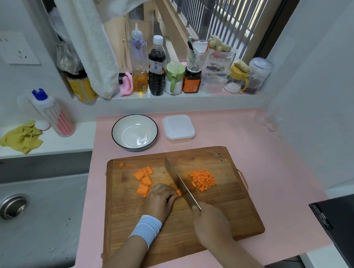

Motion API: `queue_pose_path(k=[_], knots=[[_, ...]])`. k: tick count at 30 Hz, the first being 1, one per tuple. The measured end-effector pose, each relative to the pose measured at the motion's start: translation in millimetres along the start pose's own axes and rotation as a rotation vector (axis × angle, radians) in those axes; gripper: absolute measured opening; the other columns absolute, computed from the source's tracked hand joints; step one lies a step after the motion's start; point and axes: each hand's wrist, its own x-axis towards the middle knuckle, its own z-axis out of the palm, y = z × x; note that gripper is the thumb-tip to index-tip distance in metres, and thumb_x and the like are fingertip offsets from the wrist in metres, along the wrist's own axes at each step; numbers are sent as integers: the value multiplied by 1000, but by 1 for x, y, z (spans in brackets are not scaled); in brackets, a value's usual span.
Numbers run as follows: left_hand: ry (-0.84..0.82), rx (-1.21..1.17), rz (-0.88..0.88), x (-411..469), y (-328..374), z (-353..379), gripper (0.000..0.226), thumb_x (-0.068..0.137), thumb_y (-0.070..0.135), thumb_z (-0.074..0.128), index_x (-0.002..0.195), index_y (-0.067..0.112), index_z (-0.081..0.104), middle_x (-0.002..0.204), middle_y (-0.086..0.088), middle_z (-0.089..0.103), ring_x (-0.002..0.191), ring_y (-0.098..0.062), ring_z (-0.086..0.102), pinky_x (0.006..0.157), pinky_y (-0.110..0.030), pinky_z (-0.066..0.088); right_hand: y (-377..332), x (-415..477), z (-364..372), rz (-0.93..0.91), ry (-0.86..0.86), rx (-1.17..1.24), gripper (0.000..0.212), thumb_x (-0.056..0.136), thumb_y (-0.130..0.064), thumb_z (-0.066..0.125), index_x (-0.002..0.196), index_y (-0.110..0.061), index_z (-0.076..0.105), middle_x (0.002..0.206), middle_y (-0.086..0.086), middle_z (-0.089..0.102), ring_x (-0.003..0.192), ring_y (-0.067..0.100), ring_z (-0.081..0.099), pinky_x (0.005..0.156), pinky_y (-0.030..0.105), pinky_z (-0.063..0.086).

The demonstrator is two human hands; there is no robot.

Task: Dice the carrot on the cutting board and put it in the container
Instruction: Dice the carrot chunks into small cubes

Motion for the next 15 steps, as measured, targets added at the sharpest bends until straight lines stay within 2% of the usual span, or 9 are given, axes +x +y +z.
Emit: queue_pose_path(k=[6, 15], knots=[[-2, -9, -13, 0, 2, -2, 12, 73, 13, 84, 77, 21, 75, 78, 11, 69, 82, -7, 58, 82, -13, 41, 3, -8, 3, -8, -10, -51, 31, 102, -38, 38, 114, -30, 66, 98, -7, 70, 97, 16, 64, 82, 33, 52], [22, -6, -1, -2, 2, 0, 9, 75, 13, 82, 79, 19, 77, 79, 8, 65, 84, -7, 53, 77, -15, 43, 6, -10, 7, 11, -19, -79, 30, 102, -34, 39, 116, -30, 65, 100, -5, 71, 97, 17, 66, 82, 33, 52]])
